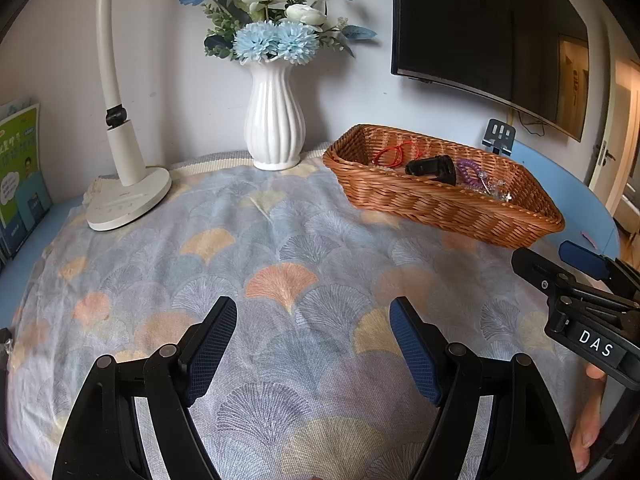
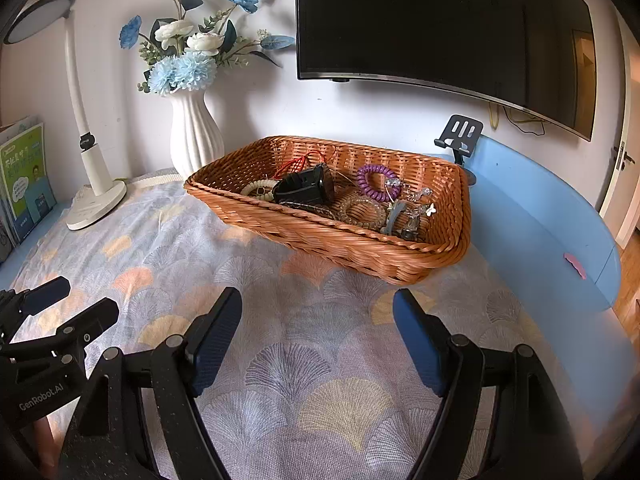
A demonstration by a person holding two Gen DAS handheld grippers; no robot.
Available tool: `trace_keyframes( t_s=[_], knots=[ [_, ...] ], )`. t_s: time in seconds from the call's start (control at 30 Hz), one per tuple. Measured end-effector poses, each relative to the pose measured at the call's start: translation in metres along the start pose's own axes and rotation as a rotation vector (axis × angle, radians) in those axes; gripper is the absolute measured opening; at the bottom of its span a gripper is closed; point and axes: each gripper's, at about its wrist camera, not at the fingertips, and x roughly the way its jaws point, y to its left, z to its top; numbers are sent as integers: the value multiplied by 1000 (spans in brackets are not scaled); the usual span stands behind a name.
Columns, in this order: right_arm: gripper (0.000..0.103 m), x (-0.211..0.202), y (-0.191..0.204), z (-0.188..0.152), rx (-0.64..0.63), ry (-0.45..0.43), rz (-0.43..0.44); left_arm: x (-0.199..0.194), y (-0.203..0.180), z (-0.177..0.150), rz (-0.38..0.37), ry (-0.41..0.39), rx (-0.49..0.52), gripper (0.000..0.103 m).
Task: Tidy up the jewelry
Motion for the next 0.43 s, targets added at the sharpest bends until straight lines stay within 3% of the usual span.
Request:
trace_keyframes(
  t_s=[0.43],
  knots=[
    [80,0,1,0,-2,-9,1,-4,-4,0,4,-28,22,80]
  ],
)
